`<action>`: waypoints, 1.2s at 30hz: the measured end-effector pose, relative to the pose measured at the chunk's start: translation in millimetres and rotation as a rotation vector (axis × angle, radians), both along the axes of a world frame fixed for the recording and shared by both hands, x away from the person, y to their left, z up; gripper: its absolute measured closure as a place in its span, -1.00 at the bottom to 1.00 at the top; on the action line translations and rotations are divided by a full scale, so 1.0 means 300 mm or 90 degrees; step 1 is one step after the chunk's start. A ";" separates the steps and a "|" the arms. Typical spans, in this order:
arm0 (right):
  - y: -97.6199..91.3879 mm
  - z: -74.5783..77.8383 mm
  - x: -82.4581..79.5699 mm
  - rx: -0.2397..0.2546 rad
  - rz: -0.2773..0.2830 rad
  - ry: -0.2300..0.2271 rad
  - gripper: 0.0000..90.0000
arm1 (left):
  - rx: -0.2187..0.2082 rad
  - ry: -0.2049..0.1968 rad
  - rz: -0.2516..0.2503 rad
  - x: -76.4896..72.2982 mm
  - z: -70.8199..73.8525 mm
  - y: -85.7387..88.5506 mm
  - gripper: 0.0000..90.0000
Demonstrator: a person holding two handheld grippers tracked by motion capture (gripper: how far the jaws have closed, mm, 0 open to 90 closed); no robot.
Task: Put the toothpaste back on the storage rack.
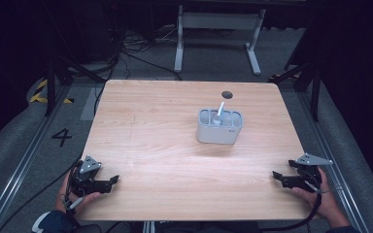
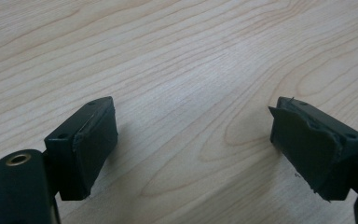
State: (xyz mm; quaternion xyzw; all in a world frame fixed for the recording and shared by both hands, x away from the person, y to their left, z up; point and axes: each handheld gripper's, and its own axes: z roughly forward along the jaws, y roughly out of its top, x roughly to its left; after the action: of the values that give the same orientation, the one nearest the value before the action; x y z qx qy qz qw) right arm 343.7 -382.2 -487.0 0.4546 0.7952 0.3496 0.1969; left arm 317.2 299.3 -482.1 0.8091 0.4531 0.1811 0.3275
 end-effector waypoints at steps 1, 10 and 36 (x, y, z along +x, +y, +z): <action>0.000 0.000 0.000 0.000 0.000 0.000 -0.68 | 0.000 0.000 0.000 0.000 0.000 0.000 -0.67; 0.000 0.000 -0.001 0.000 0.001 0.000 -0.68 | 0.004 0.002 0.003 -0.001 0.001 -0.001 -0.67; 0.001 0.000 -0.004 0.001 -0.003 0.000 -0.68 | 0.004 0.009 0.002 0.005 0.000 -0.007 -0.77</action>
State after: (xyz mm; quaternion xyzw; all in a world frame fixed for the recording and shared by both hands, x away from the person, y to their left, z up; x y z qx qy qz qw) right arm 342.6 -381.8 -486.8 0.4567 0.7938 0.3500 0.1971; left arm 318.6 297.4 -482.2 0.8105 0.4565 0.1771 0.3216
